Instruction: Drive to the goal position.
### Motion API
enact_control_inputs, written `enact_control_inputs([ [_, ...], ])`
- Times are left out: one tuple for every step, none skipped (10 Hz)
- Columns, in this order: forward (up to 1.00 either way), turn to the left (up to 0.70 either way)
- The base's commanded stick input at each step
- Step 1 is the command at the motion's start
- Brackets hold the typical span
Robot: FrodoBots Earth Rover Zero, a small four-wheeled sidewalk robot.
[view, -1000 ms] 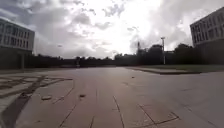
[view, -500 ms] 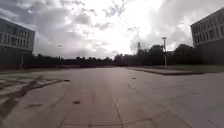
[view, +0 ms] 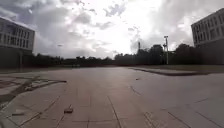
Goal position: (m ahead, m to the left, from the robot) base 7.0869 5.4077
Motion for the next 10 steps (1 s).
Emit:
enact_control_inputs([
  [0.7, 0.0],
  [0.7, 0.0],
  [0.7, 0.0],
  [0.7, 0.0],
  [0.7, 0.35],
  [0.7, 0.35],
  [0.7, 0.35],
  [0.7, 0.35],
  [0.7, 0.25],
  [0.7, 0.0],
])
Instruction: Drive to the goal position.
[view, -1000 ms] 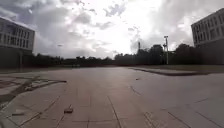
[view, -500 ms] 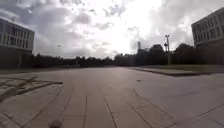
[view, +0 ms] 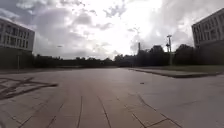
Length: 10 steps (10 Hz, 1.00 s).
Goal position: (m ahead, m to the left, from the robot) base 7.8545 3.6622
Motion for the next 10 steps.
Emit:
enact_control_inputs([
  [0.7, 0.0],
  [0.7, 0.0],
  [0.7, 0.0],
  [0.7, 0.0],
  [0.7, 0.0],
  [0.7, 0.0],
  [0.7, 0.0],
  [0.7, 0.0],
  [0.7, 0.0],
  [0.7, 0.0],
])
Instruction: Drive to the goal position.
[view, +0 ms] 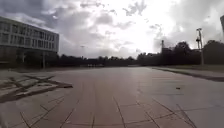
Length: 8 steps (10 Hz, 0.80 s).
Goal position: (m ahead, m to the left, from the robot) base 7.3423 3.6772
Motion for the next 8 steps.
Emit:
enact_control_inputs([
  [0.7, 0.0],
  [0.7, 0.0],
  [0.7, 0.0],
  [0.7, 0.0],
  [0.7, 0.0],
  [0.7, 0.0],
  [0.7, 0.0],
  [0.7, 0.0],
])
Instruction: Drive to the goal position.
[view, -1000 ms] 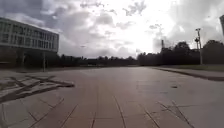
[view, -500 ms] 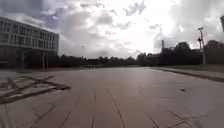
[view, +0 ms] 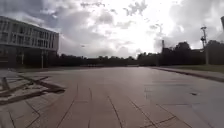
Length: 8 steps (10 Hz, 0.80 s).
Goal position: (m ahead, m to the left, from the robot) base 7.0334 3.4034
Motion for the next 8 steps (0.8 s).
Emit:
enact_control_inputs([
  [0.7, 0.0],
  [0.7, 0.0],
  [0.7, 0.28],
  [0.7, 0.27],
  [0.7, 0.17],
  [0.7, 0.07],
  [0.7, 0.0],
  [0.7, 0.0],
])
